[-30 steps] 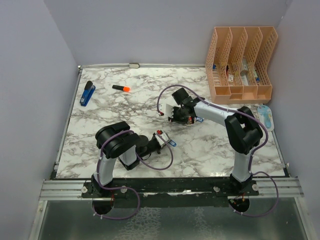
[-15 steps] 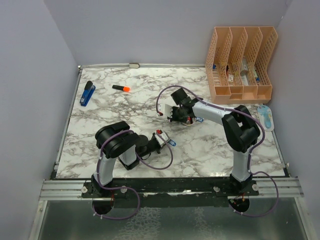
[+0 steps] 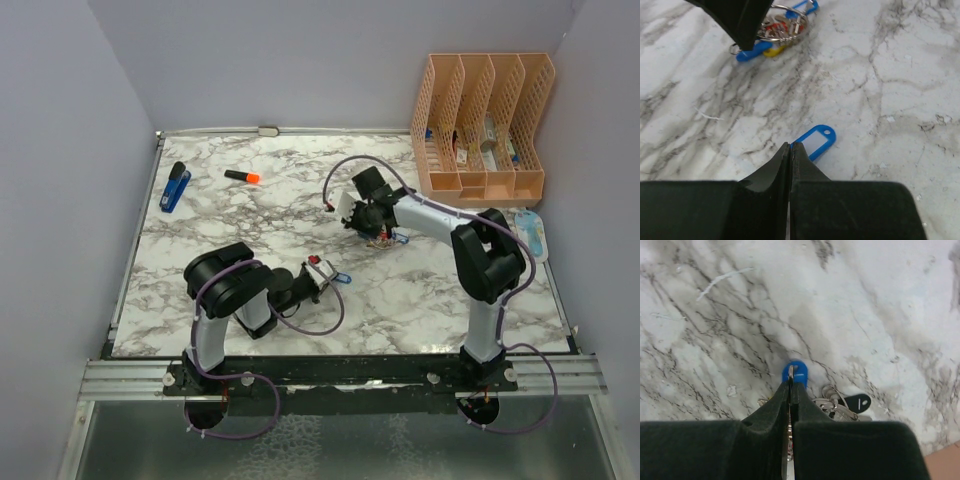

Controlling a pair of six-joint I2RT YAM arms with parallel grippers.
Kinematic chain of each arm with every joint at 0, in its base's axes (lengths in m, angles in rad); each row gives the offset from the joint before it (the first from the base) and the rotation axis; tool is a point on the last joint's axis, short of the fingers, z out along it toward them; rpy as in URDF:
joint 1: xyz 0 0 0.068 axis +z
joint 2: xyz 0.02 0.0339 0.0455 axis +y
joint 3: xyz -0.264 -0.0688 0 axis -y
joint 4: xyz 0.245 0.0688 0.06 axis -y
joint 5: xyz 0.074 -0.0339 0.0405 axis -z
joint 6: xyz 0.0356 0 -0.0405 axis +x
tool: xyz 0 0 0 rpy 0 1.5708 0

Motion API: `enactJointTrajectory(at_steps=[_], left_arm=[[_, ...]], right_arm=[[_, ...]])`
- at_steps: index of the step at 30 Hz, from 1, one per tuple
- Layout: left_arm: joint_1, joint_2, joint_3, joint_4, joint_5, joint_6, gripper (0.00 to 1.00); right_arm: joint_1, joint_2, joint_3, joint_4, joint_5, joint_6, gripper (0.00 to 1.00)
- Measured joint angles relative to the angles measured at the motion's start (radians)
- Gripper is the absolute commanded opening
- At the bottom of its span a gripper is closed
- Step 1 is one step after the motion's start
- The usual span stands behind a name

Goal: Put the keys on the keyring

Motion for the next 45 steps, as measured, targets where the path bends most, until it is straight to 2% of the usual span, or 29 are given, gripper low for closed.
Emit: enactJointTrajectory(at_steps=[3, 6, 11, 17, 27, 39, 45], left_arm=[[0.019, -0.055, -0.003, -0.002, -0.021, -0.016, 0.00], [0.047, -0.172, 0.013, -0.018, -0.040, -0.044, 0.00], [0.122, -0.342, 0.135, -0.135, -0.008, -0.151, 0.00], [0.220, -0.362, 0.344, -0.451, 0.100, -0.302, 0.00], [0.232, -0.362, 0.519, -0.729, 0.307, -0.493, 0.00], [0.295, -0.347, 0.612, -0.767, 0.482, -0.789, 0.00], [0.312, -0.315, 0.624, -0.666, 0.552, -1.036, 0.00]], right_arm=[[-0.034, -0.025, 0.011, 0.000, 0.003, 0.077, 0.01], [-0.066, -0.085, 0.010, 0.002, 0.003, 0.157, 0.01], [-0.095, -0.240, -0.005, 0.027, 0.006, 0.276, 0.01], [-0.088, -0.418, -0.079, 0.084, 0.012, 0.401, 0.01], [-0.086, -0.699, -0.289, 0.204, 0.040, 0.571, 0.01], [-0.086, -0.880, -0.486, 0.286, 0.032, 0.687, 0.01], [-0.086, -0.938, -0.512, 0.336, -0.001, 0.701, 0.01]])
